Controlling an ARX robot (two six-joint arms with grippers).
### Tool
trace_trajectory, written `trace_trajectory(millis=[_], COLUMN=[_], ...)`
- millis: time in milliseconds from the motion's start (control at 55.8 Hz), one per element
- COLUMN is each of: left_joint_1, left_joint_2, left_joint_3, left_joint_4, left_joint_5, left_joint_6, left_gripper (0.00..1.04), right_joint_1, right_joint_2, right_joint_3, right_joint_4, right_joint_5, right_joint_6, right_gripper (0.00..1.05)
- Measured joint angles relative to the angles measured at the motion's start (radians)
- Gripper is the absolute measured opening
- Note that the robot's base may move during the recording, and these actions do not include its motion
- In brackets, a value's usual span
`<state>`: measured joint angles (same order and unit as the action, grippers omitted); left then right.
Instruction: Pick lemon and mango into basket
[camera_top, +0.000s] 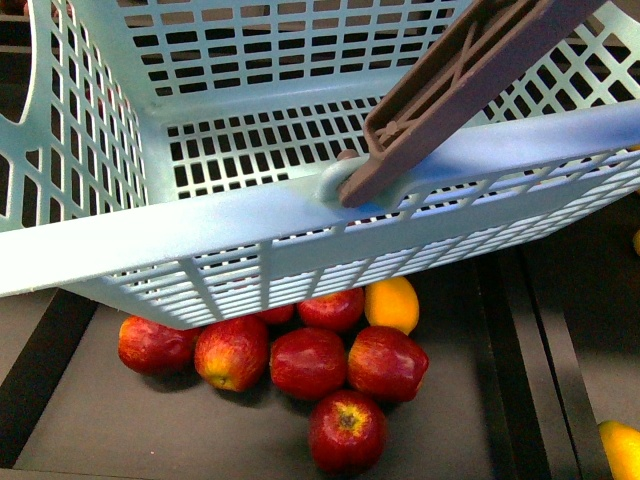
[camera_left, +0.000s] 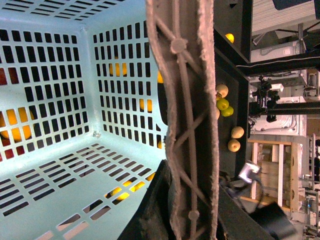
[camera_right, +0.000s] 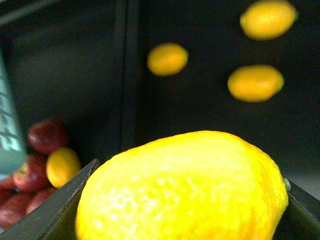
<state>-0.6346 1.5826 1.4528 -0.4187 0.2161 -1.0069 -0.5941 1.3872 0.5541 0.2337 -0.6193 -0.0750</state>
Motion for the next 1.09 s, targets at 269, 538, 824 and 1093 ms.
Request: trace_trajectory(millis=[269, 538, 824, 1093], left_joint_1=[0.0, 0.0, 0.0, 0.0], left_joint_2=[0.0, 0.0, 0.0, 0.0], left_joint_3=[0.0, 0.0, 0.0, 0.0], left_joint_4=[0.0, 0.0, 0.0, 0.0], left_joint_5=[0.001, 0.0, 0.001, 0.003], left_joint_6=[0.0, 0.0, 0.0, 0.005], left_gripper=[0.07, 0.07, 0.07, 0.07], right_joint_1=[0.173, 0.486, 0.743, 0.776], right_joint_2=[-0.381, -0.347, -0.138, -0.161], right_joint_3=[0.068, 0.087, 0.197, 0.176], right_joint_4=[-0.13, -0.137, -0.103, -0.076], right_joint_5=[0.019, 0.224, 0.417, 0.565], right_joint_6=[0.128, 0.137, 0.148, 0.163], right_gripper=[0.8, 0.8, 0.8, 0.96])
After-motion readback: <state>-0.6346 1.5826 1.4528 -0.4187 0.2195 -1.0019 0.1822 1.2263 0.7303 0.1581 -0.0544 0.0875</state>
